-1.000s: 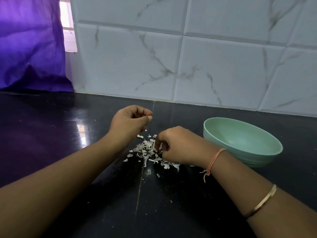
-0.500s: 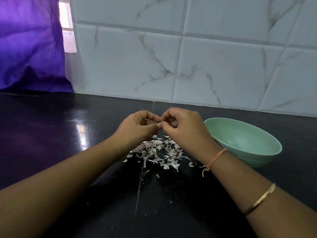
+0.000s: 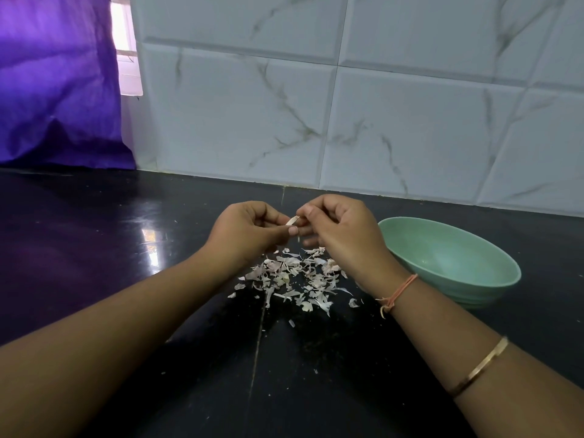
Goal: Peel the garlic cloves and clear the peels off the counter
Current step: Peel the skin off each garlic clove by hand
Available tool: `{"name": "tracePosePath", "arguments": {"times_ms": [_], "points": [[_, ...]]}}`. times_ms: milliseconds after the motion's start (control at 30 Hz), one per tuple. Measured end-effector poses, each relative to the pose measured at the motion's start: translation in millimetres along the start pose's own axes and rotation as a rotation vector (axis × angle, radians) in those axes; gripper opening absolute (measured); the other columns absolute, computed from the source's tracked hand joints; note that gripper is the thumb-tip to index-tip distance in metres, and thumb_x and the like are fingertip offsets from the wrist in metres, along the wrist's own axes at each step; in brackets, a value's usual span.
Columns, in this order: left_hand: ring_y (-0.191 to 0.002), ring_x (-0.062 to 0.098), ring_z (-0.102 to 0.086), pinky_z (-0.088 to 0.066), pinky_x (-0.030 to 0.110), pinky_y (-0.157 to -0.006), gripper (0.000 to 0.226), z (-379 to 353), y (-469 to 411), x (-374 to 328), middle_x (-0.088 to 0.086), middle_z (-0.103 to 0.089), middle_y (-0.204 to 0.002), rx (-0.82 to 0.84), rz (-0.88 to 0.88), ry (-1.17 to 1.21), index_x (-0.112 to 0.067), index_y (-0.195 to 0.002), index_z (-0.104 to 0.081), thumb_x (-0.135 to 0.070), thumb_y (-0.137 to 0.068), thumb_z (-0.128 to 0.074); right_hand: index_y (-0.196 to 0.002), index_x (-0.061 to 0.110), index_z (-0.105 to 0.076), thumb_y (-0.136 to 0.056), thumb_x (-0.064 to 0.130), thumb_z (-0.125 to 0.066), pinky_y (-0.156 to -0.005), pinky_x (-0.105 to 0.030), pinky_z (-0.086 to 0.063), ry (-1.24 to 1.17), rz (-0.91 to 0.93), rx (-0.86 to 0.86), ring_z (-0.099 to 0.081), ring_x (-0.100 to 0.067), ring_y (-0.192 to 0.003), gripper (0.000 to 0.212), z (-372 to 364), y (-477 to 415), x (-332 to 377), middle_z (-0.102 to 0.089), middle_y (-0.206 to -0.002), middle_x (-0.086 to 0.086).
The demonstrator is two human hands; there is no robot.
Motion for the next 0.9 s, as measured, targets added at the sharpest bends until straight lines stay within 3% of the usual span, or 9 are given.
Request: {"name": "tracePosePath", "arguments": {"times_ms": [200, 367, 533, 667, 767, 900], "points": [[-0.054, 0.013, -0.055, -0.045, 0.019, -0.051, 0.01, 1.2, -0.2, -0.3, 0.008, -0.066, -0.062, -0.011, -0.009, -0.017, -0.009, -0.072, -0.066, -0.008, -0.072, -0.076, -0.073, 0.015, -0.064, -0.088, 0.017, -0.062, -0.063, -0.03, -0.058, 0.007, 0.016, 0.01, -0.069, -0.016, -0.069, 0.015, -0.7, 0.8, 0.5, -0.07, -0.07, -0.003], [-0.055, 0.014, -0.055, -0.047, 0.019, -0.053, 0.008, -2.1, 1.3, 1.0, 0.013, -0.068, -0.069, 0.015, -0.014, -0.025, -0.007, -0.073, -0.067, -0.006, -0.072, -0.076, -0.074, 0.012, -0.061, -0.09, 0.016, -0.057, -0.068, -0.049, -0.055, 0.154, 0.062, -0.035, -0.066, -0.027, -0.066, 0.017, -3.8, 0.0, -0.8, -0.069, -0.071, -0.013], [-0.069, 0.026, -0.059, -0.05, 0.033, -0.067, 0.011, -4.0, 2.0, 0.6, 0.022, -0.069, -0.077, 0.025, -0.028, -0.009, -0.01, -0.069, -0.067, -0.004, -0.07, -0.076, -0.075, 0.009, -0.06, -0.092, 0.015, -0.052, -0.071, -0.051, -0.053, 0.185, 0.051, -0.089, -0.064, -0.031, -0.071, 0.019, -4.0, 0.6, -0.2, -0.068, -0.073, -0.013], [-0.072, 0.03, -0.06, -0.051, 0.038, -0.07, 0.011, -4.1, 2.5, -1.5, 0.026, -0.068, -0.081, 0.018, -0.052, -0.006, -0.01, -0.069, -0.067, -0.004, -0.07, -0.076, -0.073, 0.01, -0.059, -0.094, 0.013, -0.051, -0.067, -0.044, -0.056, 0.053, -0.062, -0.064, -0.059, -0.018, -0.056, 0.023, -4.3, 0.1, -5.9, -0.063, -0.065, -0.008], [-0.074, 0.03, -0.06, -0.049, 0.036, -0.069, 0.009, -6.0, 3.1, -2.0, 0.029, -0.067, -0.086, 0.038, -0.045, 0.024, -0.007, -0.072, -0.067, -0.003, -0.07, -0.075, -0.071, 0.008, -0.057, -0.095, 0.01, -0.048, -0.057, -0.029, -0.05, -0.162, -0.2, -0.018, -0.054, -0.015, -0.055, 0.026, -7.0, 0.8, -14.3, -0.058, -0.061, -0.006], [-0.065, 0.019, -0.059, -0.049, 0.019, -0.056, 0.009, -8.4, 4.9, -2.7, 0.019, -0.069, -0.076, 0.059, -0.04, 0.041, -0.007, -0.073, -0.067, -0.002, -0.069, -0.075, -0.068, 0.008, -0.056, -0.096, 0.011, -0.047, -0.051, -0.023, -0.045, -0.304, -0.308, -0.002, -0.05, -0.012, -0.047, 0.03, -7.7, 1.5, -20.9, -0.055, -0.06, -0.006]]}}
Point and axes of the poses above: each hand's wrist, its own y-axis away from the middle knuckle, its own z-axis out of the back of the hand, x = y × z, the point moved 7 cm from there along -y, towards the middle knuckle
